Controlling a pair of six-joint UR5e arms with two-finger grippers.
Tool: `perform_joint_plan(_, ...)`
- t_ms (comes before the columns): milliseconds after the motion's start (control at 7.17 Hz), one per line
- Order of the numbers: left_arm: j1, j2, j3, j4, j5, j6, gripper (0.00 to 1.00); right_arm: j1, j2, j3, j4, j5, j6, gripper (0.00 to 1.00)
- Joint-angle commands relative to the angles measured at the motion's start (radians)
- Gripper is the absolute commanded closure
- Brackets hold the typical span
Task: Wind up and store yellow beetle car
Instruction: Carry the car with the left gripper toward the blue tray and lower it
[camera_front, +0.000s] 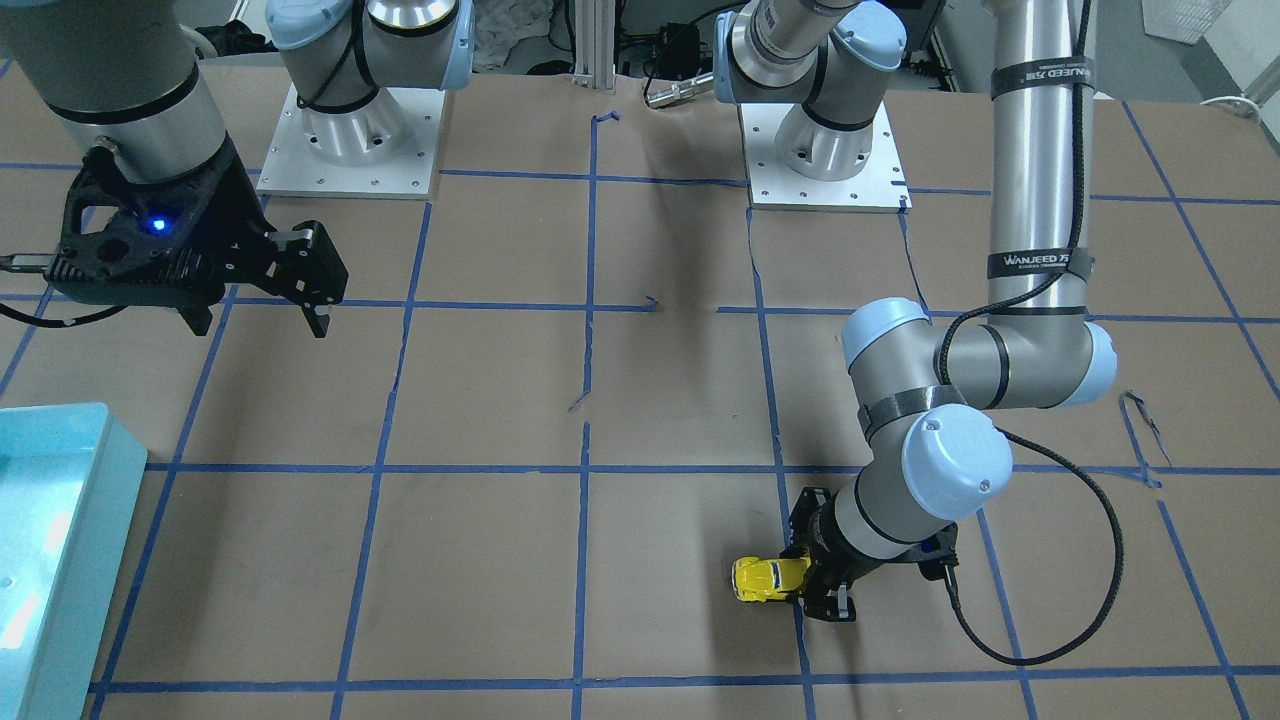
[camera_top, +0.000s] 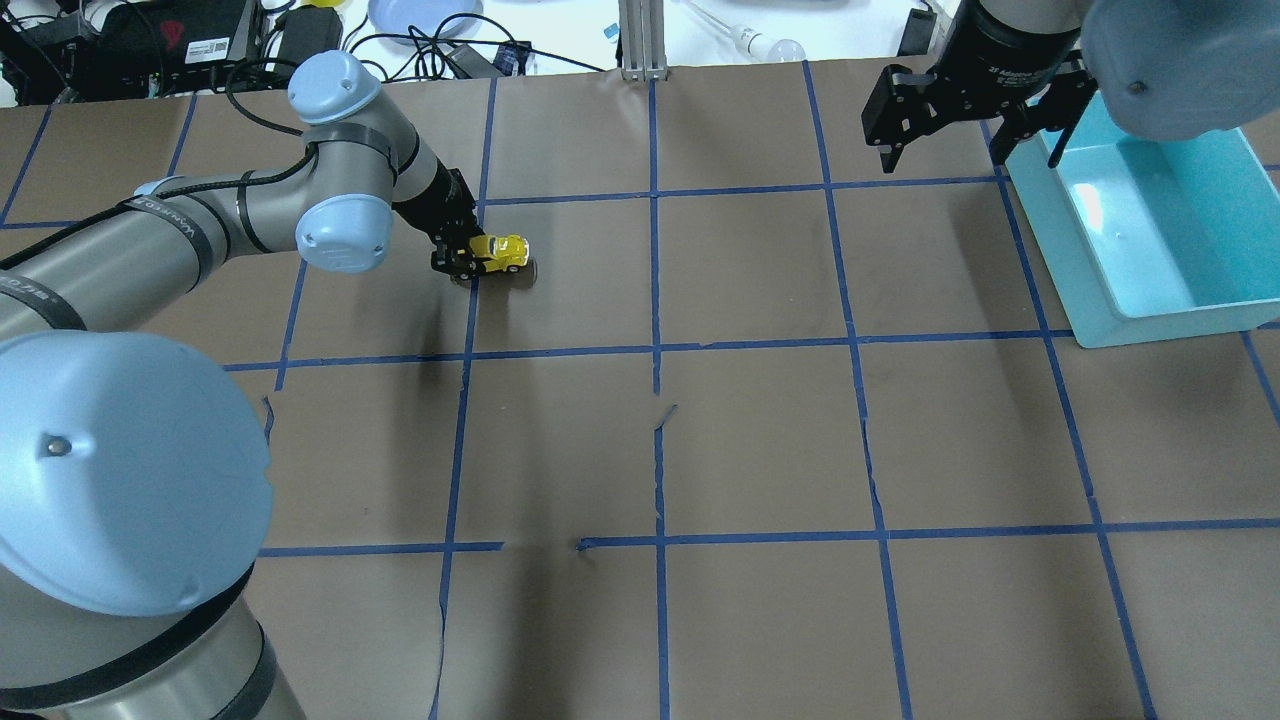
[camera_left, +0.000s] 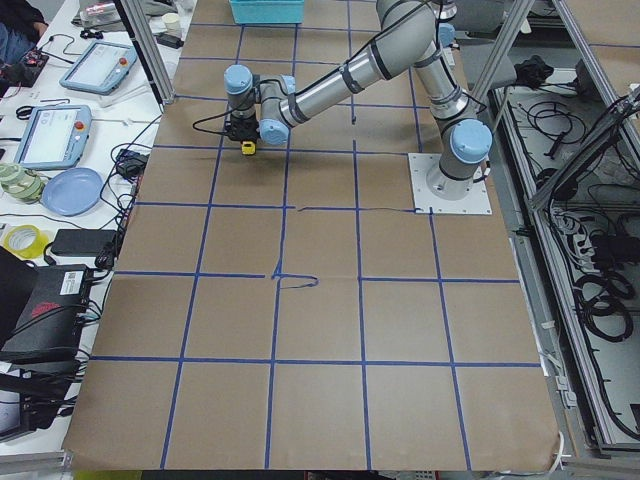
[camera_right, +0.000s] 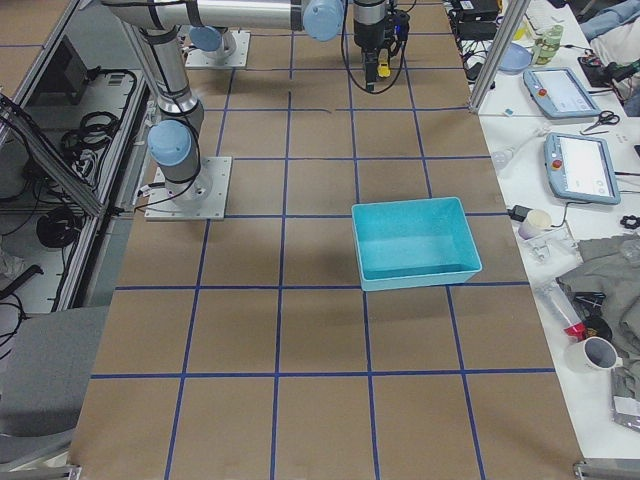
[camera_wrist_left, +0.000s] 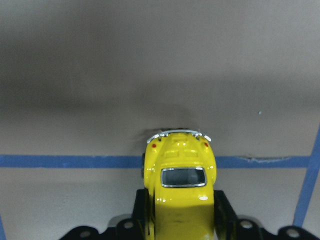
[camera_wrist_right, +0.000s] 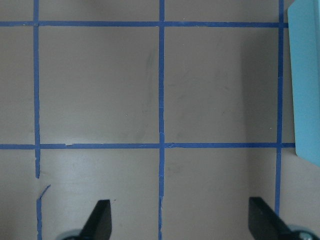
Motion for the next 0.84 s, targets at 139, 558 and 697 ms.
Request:
perform_joint_plan(139, 0.019, -0.002, 0.004, 0.002, 0.026, 0.009, 1.0, 0.0, -0.001, 0.0, 0.002, 0.001, 0.001, 0.0)
perform_joint_plan(558, 0.048, -0.011, 0.001, 0.002, 0.038, 0.043, 1.0, 0.0, 0.0, 0.0, 0.001, 0.004, -0.001, 0.0)
perform_joint_plan(697, 0.059, -0.014, 0.004, 0.002, 0.049, 0.067, 1.0, 0.0, 0.0, 0.0, 0.001, 0.004, 0.001, 0.0)
